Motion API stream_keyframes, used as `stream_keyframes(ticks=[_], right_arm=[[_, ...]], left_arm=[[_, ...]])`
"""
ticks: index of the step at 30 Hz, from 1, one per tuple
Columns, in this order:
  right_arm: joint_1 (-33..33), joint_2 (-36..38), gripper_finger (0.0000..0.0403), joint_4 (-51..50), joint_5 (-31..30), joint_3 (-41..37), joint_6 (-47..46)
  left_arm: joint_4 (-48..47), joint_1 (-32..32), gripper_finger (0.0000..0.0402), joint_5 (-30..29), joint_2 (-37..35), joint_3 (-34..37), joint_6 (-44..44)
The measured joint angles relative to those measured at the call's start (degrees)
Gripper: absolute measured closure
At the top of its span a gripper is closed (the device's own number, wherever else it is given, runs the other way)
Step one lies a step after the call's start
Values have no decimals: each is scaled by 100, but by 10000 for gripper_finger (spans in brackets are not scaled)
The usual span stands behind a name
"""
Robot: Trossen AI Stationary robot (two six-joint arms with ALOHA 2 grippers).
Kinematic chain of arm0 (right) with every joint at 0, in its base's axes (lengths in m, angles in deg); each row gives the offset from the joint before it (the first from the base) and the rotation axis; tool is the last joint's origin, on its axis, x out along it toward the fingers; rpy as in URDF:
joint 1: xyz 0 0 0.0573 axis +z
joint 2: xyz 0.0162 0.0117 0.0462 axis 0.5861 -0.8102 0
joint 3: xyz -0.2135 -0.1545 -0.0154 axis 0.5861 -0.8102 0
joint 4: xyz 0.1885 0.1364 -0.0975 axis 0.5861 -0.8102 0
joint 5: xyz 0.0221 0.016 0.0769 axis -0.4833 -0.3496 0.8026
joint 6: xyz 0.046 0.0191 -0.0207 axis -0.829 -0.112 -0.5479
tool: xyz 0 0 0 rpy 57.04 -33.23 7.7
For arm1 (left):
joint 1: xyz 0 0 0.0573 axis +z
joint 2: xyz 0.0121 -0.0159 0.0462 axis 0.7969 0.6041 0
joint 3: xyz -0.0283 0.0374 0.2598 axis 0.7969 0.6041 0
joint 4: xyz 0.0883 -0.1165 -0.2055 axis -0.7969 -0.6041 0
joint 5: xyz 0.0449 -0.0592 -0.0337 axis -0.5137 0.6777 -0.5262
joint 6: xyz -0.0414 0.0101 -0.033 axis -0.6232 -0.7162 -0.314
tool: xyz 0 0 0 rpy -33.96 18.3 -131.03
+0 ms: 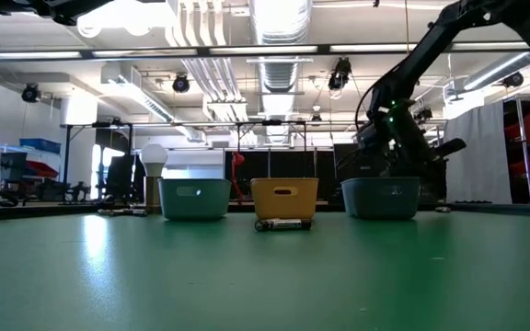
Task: Sort batteries
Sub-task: Put the small black battery into the blue bin
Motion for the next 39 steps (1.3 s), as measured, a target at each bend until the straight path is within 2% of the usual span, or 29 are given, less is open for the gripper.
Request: stream_keyframes(ticks=[3, 8, 14, 18, 29, 39], right_arm=[[-2, 249, 322, 551, 493, -296, 150], [-4, 464, 257, 1049, 622, -759, 201], [39, 568, 231, 1723, 970, -1313, 242], [132, 568, 245, 1983, 933, -1513, 270], [208, 552, 333, 2025, 1065, -1301, 314], [204, 554, 353, 2222, 1201, -1487, 445]], left_arm=[[-2, 0, 149, 0, 0, 0, 0], [-19, 0, 149, 0, 0, 0, 0], [-17, 0, 149, 0, 0, 0, -1], [5, 1, 149, 0, 0, 0, -2], [33, 0, 149, 2, 7, 0, -7], [33, 1, 149, 1, 11, 0, -6]])
